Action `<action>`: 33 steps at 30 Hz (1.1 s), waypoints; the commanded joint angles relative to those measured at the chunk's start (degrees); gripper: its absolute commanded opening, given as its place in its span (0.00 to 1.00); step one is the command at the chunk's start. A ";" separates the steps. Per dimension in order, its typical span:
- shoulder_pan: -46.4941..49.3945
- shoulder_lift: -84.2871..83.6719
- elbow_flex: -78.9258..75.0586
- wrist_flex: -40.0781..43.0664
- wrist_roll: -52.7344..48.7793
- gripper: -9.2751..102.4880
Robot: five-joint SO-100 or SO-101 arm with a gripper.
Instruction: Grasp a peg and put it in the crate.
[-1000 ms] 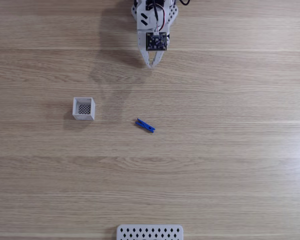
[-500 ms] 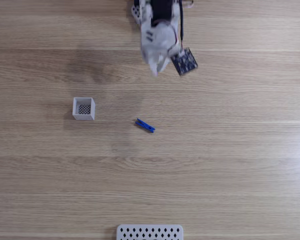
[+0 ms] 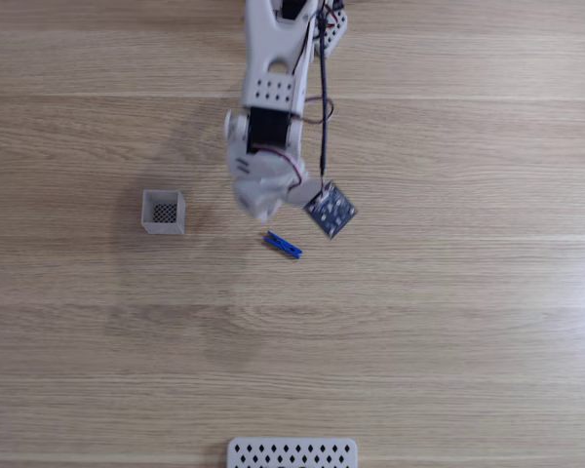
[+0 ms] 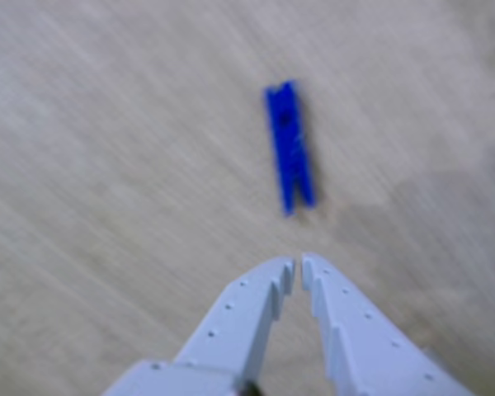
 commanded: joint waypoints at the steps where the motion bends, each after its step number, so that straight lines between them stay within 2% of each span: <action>1: -0.26 -0.88 -11.07 -1.76 -0.53 0.08; 4: -2.20 -3.52 -13.10 -2.37 -0.53 0.09; 13: -4.22 -5.27 -13.80 -2.46 -0.53 0.25; 33: -3.34 -11.69 -13.97 -2.55 -0.53 0.23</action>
